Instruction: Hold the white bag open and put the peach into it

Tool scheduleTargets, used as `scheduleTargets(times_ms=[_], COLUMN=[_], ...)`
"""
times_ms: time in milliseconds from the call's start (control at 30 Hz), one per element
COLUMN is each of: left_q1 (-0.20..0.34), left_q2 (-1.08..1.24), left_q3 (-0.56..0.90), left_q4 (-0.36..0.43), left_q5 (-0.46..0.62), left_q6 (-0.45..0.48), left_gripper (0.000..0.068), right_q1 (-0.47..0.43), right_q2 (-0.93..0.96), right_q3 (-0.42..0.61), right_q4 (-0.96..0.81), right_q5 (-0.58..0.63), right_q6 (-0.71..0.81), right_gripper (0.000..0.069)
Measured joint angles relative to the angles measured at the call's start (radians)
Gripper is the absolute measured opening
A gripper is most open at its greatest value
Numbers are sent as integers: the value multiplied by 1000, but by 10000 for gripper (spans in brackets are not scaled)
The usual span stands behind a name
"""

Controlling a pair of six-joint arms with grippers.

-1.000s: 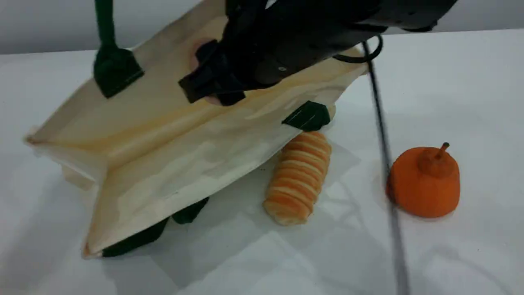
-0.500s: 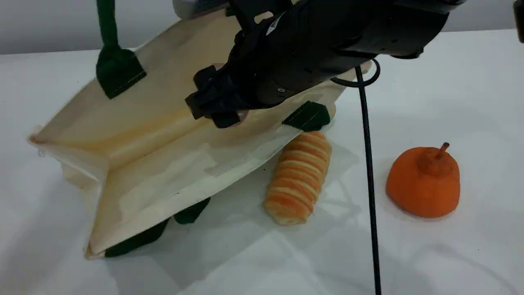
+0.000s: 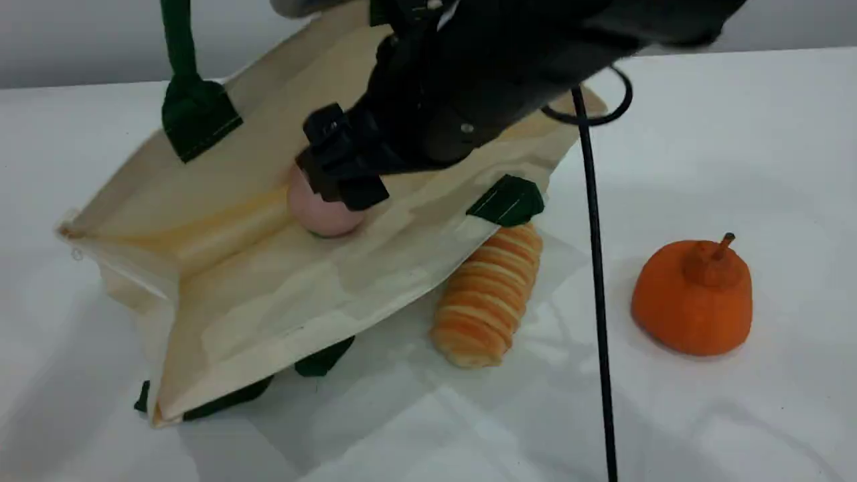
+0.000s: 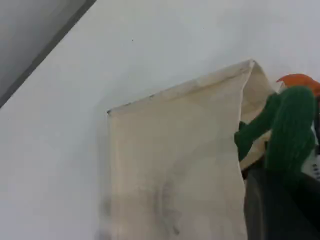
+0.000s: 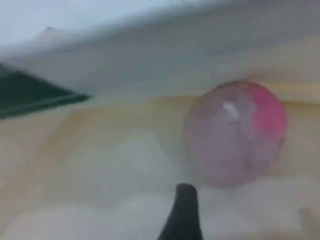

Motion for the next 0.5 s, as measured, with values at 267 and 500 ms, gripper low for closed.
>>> scheduleTargets(times_ms=[267, 500], left_q1=[0, 0], left_q2=[0, 0], left_q3=[0, 0], left_q4=[2, 2], left_q5=[0, 0], left_q6=[0, 0], left_gripper=[92, 92], right_q1=[-1, -8], right_q2=[-127, -244], right_q3=[0, 1], right_q4=[-12, -138], right_q5=[221, 348], right_q6=[-8, -6], right_gripper=[451, 111])
